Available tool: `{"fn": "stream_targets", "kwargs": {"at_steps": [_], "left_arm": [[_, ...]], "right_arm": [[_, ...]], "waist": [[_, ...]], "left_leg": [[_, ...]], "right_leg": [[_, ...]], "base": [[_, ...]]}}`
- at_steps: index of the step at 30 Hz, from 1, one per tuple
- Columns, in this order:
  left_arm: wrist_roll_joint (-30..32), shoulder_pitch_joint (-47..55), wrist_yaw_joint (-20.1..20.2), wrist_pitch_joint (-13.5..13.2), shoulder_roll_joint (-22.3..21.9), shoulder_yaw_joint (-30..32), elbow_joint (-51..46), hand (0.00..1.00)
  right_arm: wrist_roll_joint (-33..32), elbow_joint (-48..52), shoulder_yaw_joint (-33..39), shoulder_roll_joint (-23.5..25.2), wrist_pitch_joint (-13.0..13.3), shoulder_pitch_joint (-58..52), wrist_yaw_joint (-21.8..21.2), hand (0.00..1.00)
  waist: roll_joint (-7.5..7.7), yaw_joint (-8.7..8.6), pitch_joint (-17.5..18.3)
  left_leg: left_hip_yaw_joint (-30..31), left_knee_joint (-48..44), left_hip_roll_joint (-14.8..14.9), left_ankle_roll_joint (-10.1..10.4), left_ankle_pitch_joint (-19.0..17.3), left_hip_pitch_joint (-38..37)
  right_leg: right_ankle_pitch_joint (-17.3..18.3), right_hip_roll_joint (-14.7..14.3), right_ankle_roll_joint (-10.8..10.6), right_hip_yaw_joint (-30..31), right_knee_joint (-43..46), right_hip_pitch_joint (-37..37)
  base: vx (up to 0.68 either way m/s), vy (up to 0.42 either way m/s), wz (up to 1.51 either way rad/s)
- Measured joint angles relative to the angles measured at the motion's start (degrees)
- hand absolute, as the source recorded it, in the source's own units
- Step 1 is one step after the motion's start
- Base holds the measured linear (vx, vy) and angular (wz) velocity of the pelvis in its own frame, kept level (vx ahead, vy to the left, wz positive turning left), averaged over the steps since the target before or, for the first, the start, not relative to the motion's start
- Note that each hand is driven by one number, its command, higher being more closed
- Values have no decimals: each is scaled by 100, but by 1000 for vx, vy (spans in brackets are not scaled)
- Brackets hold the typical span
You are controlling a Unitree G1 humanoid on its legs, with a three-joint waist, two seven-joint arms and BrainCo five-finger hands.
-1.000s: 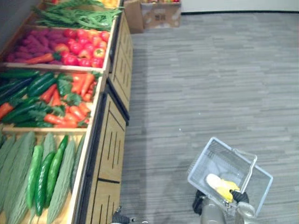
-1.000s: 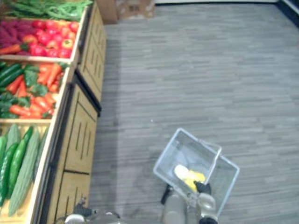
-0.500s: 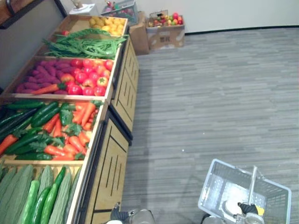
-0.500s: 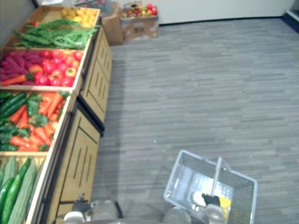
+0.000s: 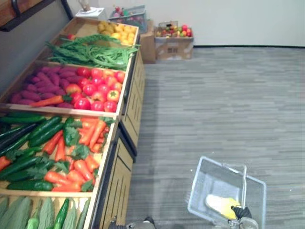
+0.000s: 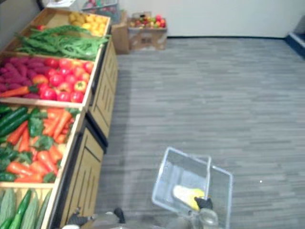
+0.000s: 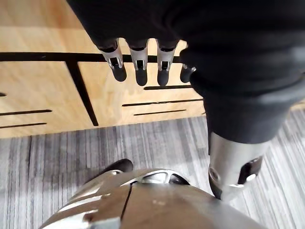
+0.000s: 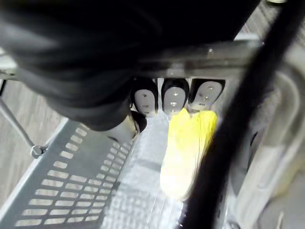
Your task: Pick vegetable in the basket
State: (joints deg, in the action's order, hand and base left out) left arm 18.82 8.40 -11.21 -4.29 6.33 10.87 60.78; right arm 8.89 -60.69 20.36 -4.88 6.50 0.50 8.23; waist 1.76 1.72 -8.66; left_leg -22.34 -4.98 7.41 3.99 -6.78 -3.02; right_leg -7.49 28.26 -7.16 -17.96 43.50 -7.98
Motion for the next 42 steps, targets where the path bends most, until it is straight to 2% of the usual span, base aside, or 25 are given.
{"fn": "stream_targets", "kwargs": {"at_steps": [1, 3, 5, 7, 8, 9, 11, 14, 17, 19, 22, 24, 25, 26, 27, 28, 29, 31, 32, 35, 37, 39, 40, 41, 42], "left_arm": [[-18, -20, 22, 7, 44, -18, -4, 0], [-34, -58, 24, 11, 60, -13, 3, 0], [-41, -107, 26, 39, 16, -5, 21, 0], [-39, -109, 27, 50, 12, 62, 22, 0], [-35, -138, 30, 55, -5, 178, 35, 0], [-37, -155, 26, 64, -135, 266, 70, 0], [-23, -120, 24, 27, -405, 484, 10, 0], [-29, -143, 23, -13, -391, 547, 27, 0], [-63, -58, 23, -14, -422, 736, 34, 0], [-187, 5, 24, -14, -425, 732, -7, 0], [-294, 54, 29, -32, -366, 645, -53, 0], [-360, 220, 23, -53, -353, 595, -214, 0], [-466, 167, 17, -30, -390, 550, -200, 0], [-501, 150, 15, -9, -465, 570, -170, 0], [-535, 168, 8, -15, -482, 788, -93, 0], [-525, 59, 11, 8, -361, 860, 33, 0], [-513, 105, 31, 45, -396, 868, 76, 0], [-502, 272, 28, 64, -560, 865, 79, 0], [-495, 285, 33, 72, -613, 910, 88, 0], [-459, 259, 42, 73, -469, 926, 91, 0], [-405, 264, 49, 87, -435, 860, 249, 0], [-395, 343, 66, 120, -367, 696, 302, 0], [-394, 346, 84, 129, -333, 616, 299, 0], [-401, 299, 85, 136, -238, 485, 254, 0], [-406, 247, 87, 144, -152, 447, 184, 0]], "right_arm": [[7, 4, -3, 33, 20, 8, -15, 100], [5, 2, -44, 41, 37, 40, -17, 100], [-5, 17, -32, 43, 50, 59, -16, 100], [-15, 8, 78, 118, 39, 59, -58, 100], [-21, -3, 210, 181, 8, 49, -103, 100], [-21, -41, 310, 139, -14, 65, -108, 100], [-19, 43, 591, 34, 0, 74, -113, 100], [-17, 9, 788, -104, -20, 47, -126, 100], [-17, -285, 854, -276, -91, 31, -120, 100], [-18, -446, 860, -376, -128, -17, -117, 100], [-12, -789, 1007, -490, -210, -230, -104, 100], [5, -825, 1097, -538, -252, -353, -103, 100], [-1, -830, 1207, -686, -243, -389, -96, 100], [-16, -823, 1249, -779, -245, -269, -93, 100], [-40, -752, 1212, -725, -252, 10, -94, 100], [-32, -653, 1211, -561, -266, 49, -73, 100], [-26, -687, 1251, -596, -270, -33, -43, 100], [-1, -589, 1149, -686, -254, -25, -37, 100], [13, -511, 1118, -679, -254, -49, -31, 100], [26, -498, 939, -307, -258, -23, -116, 100], [60, -560, 788, -305, -254, -25, -132, 100], [124, -539, 743, -292, -233, -63, -140, 100], [112, -513, 710, -267, -219, -35, -141, 100], [80, -494, 703, -261, -209, 44, -132, 100], [-4, -501, 709, -243, -208, 143, -134, 100]], "waist": [[89, -11, -1], [121, -8, -8], [65, 1, -16], [121, 0, -7], [163, -4, -1], [33, 54, -5], [-231, 62, -1], [-220, 72, 16], [-304, 24, 100], [-301, 7, 137], [-99, 20, 177], [2, 41, 233], [-229, -23, 232], [-455, 7, 230], [-399, 51, 92], [-184, 40, -68], [-185, 101, 28], [-438, 119, 61], [-490, 107, 80], [-222, 277, 56], [-214, 305, 64], [-172, 292, 76], [-79, 276, 77], [-80, 252, 85], [-23, 199, 57]], "left_leg": [[81, -8, 34, -84, -62, -96], [214, -4, 113, -59, -92, -206], [309, 44, 237, -16, -80, -344], [447, 92, 213, 83, -111, -452], [622, 94, 223, 238, -178, -497], [669, 162, 312, 298, -169, -547], [689, 240, 391, 415, -48, -537], [1278, 476, 470, 632, -184, -532], [1877, -138, 643, 556, -52, -2], [2043, -580, 627, 520, 118, 328], [1573, -1413, 490, 459, 735, 1011], [241, -1371, 497, 173, 978, 1098], [-231, -1132, 642, -3, 1109, 1045], [-357, -998, 837, -3, 1105, 1087], [-581, -1151, 1018, -33, 1157, 1243], [-524, -1354, 972, 270, 895, 1514], [-504, -483, 671, 156, 1053, 1369], [-583, 197, 462, -45, 1665, 1273], [-680, 333, 443, -139, 1525, 1213], [-625, 291, 235, -157, 1270, 1184], [-557, 88, 184, -148, 860, 1069], [-553, 137, 30, -178, 703, 767], [-517, 147, -77, -231, 621, 672], [-414, 123, -110, -271, 534, 594], [-270, 113, -70, -290, 492, 567]], "right_leg": [[782, -33, -98, -90, 275, -153], [1590, -239, 24, -450, 35, -307], [1639, -608, 53, -710, -1124, -444], [1182, -792, 12, -584, -2479, -474], [425, -928, 64, -286, -2984, -387], [459, -1036, 75, -412, -2970, -306], [1108, -962, 40, -453, -2119, -467], [1980, -802, 12, -357, -1103, -731], [2234, -826, -70, -1137, -1374, -167], [2182, -778, -59, -1602, -1602, 273], [2090, -731, -41, -2460, -2319, 1363], [2006, -595, 78, -2879, -2217, 1812], [2010, -378, 151, -2820, -1380, 1516], [2239, -488, -129, -2645, -1356, 1264], [1620, -1015, -83, -2684, -3616, 1330], [604, -1049, -272, -2754, -4219, 1589], [603, -1043, -268, -2913, -4304, 1654], [603, -1182, -308, -2964, -4370, 1742], [609, -1219, -358, -3041, -4405, 1773], [599, -1046, -376, -3073, -4403, 1891], [634, -723, -401, -3048, -3670, 1891], [616, -33, -371, -2803, -2241, 1578], [490, 332, -91, -2511, -1464, 1315], [402, 444, 174, -1728, -705, 869], [788, 190, -8, -1107, -280, 504]], "base": [[199, 7, 28], [224, -67, 40], [330, -168, 57], [259, -195, 59], [148, -167, 42], [296, -263, 52], [232, -233, 47], [161, -204, 69], [202, -166, 98], [241, -112, 141], [271, -98, 211], [259, 1, 209], [191, 89, 170], [109, 91, 114], [36, 34, 78], [62, 54, 73], [107, 82, 66], [120, 139, 18], [107, 135, 25], [108, 112, 23], [127, 121, 16], [156, 201, 11], [193, 180, 21], [232, 129, 42], [160, 46, 49]]}}
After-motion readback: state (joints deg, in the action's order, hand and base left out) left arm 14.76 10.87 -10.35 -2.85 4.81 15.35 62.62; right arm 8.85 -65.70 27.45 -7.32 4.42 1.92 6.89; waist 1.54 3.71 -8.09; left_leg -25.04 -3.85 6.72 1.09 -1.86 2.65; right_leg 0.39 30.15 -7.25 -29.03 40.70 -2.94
